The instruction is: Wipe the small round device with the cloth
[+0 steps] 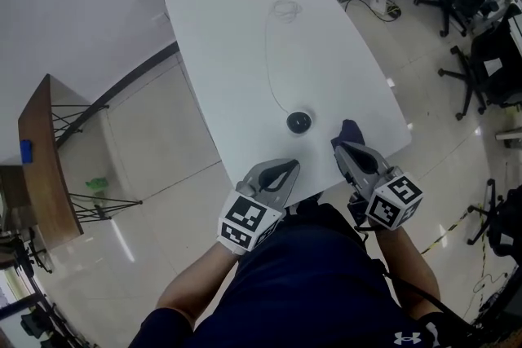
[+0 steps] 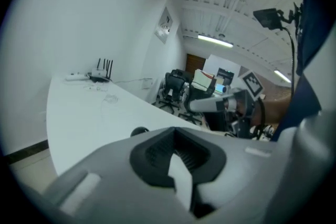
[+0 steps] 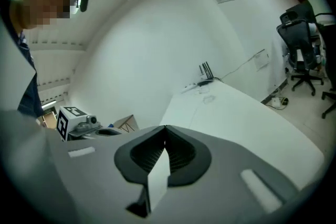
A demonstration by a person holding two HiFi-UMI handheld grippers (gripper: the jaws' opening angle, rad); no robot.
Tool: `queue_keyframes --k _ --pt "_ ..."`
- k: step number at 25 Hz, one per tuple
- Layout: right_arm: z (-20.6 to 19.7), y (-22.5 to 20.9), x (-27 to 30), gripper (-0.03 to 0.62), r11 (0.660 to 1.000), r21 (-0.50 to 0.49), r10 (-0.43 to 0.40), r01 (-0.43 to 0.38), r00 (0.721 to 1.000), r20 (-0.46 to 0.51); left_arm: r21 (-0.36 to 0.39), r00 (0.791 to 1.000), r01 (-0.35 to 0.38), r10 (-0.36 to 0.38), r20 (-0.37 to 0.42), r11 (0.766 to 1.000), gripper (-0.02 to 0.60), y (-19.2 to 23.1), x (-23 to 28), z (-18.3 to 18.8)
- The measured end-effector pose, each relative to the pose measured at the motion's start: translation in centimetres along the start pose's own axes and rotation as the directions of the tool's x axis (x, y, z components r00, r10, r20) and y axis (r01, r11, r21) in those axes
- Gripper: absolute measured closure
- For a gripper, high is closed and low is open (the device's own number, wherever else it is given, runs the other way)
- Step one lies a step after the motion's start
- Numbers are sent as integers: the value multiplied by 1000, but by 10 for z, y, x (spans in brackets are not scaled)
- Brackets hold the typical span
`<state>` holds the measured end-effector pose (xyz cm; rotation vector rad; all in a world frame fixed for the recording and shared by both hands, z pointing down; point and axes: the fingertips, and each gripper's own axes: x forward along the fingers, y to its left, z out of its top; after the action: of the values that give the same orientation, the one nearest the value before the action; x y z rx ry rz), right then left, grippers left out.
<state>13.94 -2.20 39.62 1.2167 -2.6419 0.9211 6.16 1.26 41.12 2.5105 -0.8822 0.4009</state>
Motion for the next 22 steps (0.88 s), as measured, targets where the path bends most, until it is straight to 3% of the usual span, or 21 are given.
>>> queue_keyframes --k 4,7,22 --pt "16 32 -2 582 990 -142 27 -9 991 127 104 992 -68 56 115 992 580 -1 -7 30" --pt "20 39 -3 582 977 -214 34 3 985 168 120 983 -89 68 172 989 578 -3 -11 40" --pt "16 38 5 582 971 -233 -15 47 990 140 99 987 -70 54 152 993 578 4 -9 24"
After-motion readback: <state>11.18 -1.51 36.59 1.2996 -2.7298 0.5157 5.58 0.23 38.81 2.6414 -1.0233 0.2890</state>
